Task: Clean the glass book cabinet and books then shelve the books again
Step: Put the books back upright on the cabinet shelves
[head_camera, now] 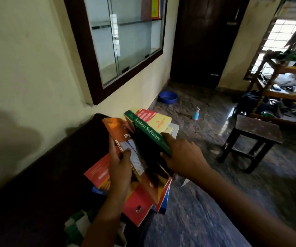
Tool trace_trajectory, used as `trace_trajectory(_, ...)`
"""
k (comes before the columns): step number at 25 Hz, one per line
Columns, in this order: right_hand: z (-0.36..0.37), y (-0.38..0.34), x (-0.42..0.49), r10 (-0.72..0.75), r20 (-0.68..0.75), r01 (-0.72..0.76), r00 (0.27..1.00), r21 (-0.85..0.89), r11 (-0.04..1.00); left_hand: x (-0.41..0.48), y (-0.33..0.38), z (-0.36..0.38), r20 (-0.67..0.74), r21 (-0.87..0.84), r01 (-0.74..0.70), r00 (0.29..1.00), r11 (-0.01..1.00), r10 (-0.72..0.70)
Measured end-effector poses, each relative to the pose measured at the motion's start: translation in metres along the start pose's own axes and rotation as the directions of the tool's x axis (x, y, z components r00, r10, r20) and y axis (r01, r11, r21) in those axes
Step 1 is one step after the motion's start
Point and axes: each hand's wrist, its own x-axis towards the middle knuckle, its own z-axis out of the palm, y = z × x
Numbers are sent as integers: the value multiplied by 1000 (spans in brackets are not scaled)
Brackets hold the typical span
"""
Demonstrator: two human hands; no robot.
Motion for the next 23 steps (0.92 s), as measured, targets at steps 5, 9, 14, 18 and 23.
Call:
trace_trajectory(5, -45, 77, -1, 43, -162, -19, 986, 144, 989, 23, 64, 55, 206, 228, -234, 960, 945, 188)
trace_trajectory(9, -74, 178, 1, 108, -223, -55, 969, 232, 971, 39, 79, 143, 293, 398, -351, 924, 847, 245)
trace_trajectory(14, -100, 318, 14, 235, -201, -169, 951, 298, 939, 59, 44, 274, 294, 464, -416, 905, 782, 307)
trace_trajectory(18, -109, 404, 48, 321, -191, -247, 928, 331, 911, 95, 6, 368, 336, 484, -453, 886, 748, 319)
trace_trajectory(23, -117, 508, 149, 402, -248, -316, 881, 323, 892, 197, -31, 478, 313, 478, -439, 894, 761, 320)
